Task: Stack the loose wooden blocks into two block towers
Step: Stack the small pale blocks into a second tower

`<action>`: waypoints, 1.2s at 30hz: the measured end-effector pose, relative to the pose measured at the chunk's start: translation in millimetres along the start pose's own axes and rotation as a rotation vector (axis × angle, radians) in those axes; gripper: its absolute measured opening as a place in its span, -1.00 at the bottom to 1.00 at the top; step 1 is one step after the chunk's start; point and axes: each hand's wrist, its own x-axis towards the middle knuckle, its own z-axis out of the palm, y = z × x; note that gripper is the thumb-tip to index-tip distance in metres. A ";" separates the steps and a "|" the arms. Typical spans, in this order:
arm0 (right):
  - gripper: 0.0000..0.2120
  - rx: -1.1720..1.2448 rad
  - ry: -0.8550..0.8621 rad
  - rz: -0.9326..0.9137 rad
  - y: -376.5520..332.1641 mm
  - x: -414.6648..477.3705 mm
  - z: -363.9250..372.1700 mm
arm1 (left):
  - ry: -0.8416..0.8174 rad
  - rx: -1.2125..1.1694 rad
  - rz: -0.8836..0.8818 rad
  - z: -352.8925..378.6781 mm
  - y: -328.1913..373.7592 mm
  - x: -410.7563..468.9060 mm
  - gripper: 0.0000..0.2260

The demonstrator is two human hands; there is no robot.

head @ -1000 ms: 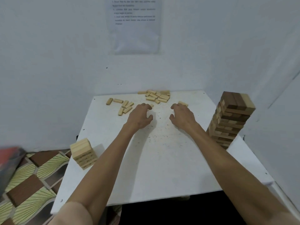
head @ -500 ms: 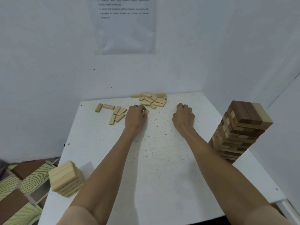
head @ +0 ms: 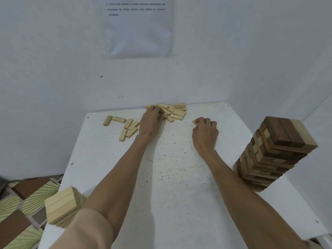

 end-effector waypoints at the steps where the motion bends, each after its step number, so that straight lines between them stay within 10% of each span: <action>1: -0.76 0.000 0.004 0.001 0.0 0.1 0.5 | -0.021 0.014 0.007 1.1 -2.8 0.7 -0.89; 36: -0.81 0.313 -0.236 -0.339 -23.6 -157.3 -94.1 | 0.056 -0.191 -0.115 -68.7 65.8 -193.6 -0.91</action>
